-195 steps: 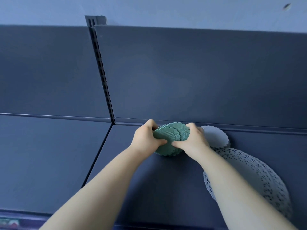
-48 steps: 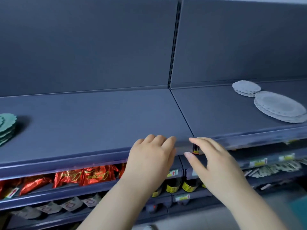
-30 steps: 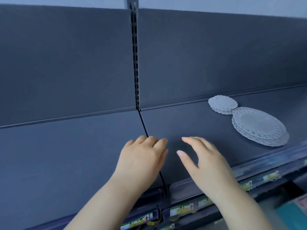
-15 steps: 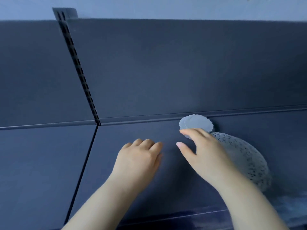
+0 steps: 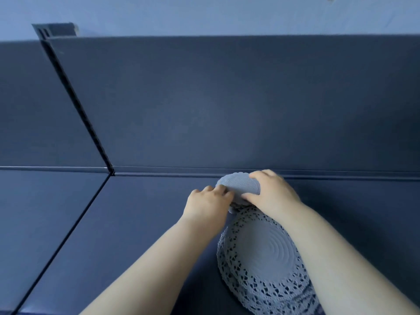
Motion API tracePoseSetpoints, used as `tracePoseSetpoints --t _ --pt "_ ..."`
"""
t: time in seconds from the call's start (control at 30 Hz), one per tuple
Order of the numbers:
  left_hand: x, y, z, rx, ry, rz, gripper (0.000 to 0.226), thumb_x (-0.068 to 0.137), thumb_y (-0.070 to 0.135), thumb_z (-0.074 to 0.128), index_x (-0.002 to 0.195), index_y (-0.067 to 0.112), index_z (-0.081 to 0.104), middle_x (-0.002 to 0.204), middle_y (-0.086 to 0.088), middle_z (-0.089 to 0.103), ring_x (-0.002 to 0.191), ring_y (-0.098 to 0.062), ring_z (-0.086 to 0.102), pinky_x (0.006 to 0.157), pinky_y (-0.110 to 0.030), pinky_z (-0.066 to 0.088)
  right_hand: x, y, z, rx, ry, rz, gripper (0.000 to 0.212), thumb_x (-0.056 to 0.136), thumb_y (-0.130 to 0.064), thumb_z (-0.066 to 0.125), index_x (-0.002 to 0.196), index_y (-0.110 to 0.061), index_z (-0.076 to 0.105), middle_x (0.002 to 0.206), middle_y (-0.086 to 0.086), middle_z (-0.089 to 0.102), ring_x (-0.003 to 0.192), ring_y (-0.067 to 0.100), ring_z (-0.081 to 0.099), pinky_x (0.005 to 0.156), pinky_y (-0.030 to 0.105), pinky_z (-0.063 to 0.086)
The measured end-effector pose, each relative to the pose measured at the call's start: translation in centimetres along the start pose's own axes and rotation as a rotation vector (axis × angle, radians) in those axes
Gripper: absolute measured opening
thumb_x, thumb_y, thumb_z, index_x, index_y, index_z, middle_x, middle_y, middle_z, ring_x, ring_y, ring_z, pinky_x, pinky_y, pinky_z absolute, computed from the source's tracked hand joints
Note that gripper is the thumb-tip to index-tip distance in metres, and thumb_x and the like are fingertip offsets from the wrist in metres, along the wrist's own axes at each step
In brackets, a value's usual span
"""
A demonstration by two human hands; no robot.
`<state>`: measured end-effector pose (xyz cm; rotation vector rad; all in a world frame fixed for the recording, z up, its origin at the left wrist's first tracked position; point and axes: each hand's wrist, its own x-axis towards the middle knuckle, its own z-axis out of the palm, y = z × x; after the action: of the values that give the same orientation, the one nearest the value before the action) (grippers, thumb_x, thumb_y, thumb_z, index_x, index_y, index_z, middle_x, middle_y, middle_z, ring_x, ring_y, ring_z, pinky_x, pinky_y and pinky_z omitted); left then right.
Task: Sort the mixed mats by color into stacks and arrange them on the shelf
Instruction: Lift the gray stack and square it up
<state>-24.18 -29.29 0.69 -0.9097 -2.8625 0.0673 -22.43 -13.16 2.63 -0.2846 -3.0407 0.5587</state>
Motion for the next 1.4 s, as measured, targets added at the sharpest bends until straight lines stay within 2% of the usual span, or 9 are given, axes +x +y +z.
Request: tracePoseSetpoints --t 0.2,0.37,0.6,0.77,0.9,1.03,1.17,1.3,1.4 --pt "-0.7 1.3 0.5 -0.016 0.007 -0.059 0.051 0.087 0.011 0.041 0.136 0.021 0.033 0.136 0.004 0.039 0.107 -0.021 0.051 0.076 -0.029 0.034 2.5 0.8 -0.9 0.153 -0.261 0.226 0.089 0.06 -0.055 0.077 0.13 -0.011 0.042 0.131 0.005 0.049 0.114 0.023 0.05 0.09 0.032 0.043" --pt "-0.4 1.9 0.8 0.002 0.036 -0.088 0.047 0.087 0.012 0.04 0.134 0.02 0.034 0.132 0.003 0.04 0.107 -0.021 0.049 0.071 -0.029 0.029 3.9 0.8 -1.6 0.06 -0.41 0.242 0.075 0.054 -0.064 0.076 0.098 -0.008 0.054 0.089 0.003 0.061 0.081 0.018 0.062 0.08 0.033 0.052" --pt "-0.6 1.7 1.5 -0.016 0.047 -0.121 0.043 0.09 0.017 0.043 0.132 0.021 0.039 0.132 0.007 0.043 0.105 -0.021 0.052 0.073 -0.03 0.035 3.8 0.9 -0.9 0.145 -0.361 0.264 0.083 0.049 -0.061 0.08 0.107 -0.007 0.053 0.102 0.007 0.061 0.087 0.022 0.06 0.075 0.03 0.048" --pt "-0.5 1.3 2.4 -0.069 0.242 -0.1 0.026 0.06 0.036 0.086 0.075 0.023 0.069 0.082 0.01 0.068 0.053 -0.016 0.062 0.04 -0.025 0.042 3.3 0.4 -0.9 0.249 -0.302 0.254 0.083 0.053 -0.049 0.084 0.112 -0.006 0.045 0.091 0.003 0.063 0.074 0.017 0.057 0.058 0.027 0.04" --pt "0.1 0.9 2.1 -0.168 0.18 -0.198 0.029 0.092 0.047 0.051 0.108 0.025 0.062 0.118 0.012 0.057 0.098 -0.017 0.058 0.068 -0.026 0.038 2.6 0.8 -0.2 0.363 -0.228 0.185 0.084 0.06 -0.043 0.082 0.122 -0.011 0.035 0.113 0.0 0.047 0.097 0.019 0.048 0.079 0.031 0.041" --pt "0.2 -0.1 1.6 -0.508 0.181 -0.308 0.03 0.08 0.049 0.066 0.102 0.029 0.059 0.106 0.016 0.046 0.083 -0.008 0.056 0.069 -0.025 0.045 1.5 0.6 0.2 0.476 -0.102 0.021 0.065 0.063 -0.034 0.081 0.114 -0.022 0.042 0.112 -0.006 0.052 0.098 0.014 0.05 0.076 0.029 0.04" --pt "-0.1 -0.9 1.0 -0.877 0.422 -0.49 0.039 0.07 0.029 0.081 0.088 0.03 0.047 0.1 0.017 0.041 0.09 -0.005 0.056 0.075 -0.022 0.044 -0.1 -1.0 -0.2 0.609 0.072 -0.129 0.047 0.065 -0.025 0.079 0.099 -0.027 0.047 0.093 -0.018 0.056 0.086 0.006 0.053 0.066 0.018 0.04" --pt "-1.4 -1.9 -0.7 -1.27 0.473 -0.482 0.063 0.075 0.019 0.078 0.121 0.029 0.036 0.117 0.012 0.051 0.105 -0.001 0.054 0.078 -0.013 0.046 -1.4 -2.6 -1.4 0.824 0.122 -0.198 0.04 0.065 -0.018 0.08 0.093 -0.024 0.051 0.088 -0.014 0.061 0.077 -0.002 0.057 0.062 0.007 0.042" --pt "-3.2 -2.8 -2.0 -1.355 0.478 -0.383 0.052 0.081 0.012 0.072 0.124 0.025 0.046 0.115 0.005 0.061 0.107 -0.009 0.059 0.091 -0.029 0.049 -2.4 -4.0 -2.3 0.947 0.093 -0.238 0.039 0.067 -0.013 0.08 0.095 -0.022 0.053 0.089 -0.011 0.065 0.076 -0.004 0.059 0.063 0.008 0.045"
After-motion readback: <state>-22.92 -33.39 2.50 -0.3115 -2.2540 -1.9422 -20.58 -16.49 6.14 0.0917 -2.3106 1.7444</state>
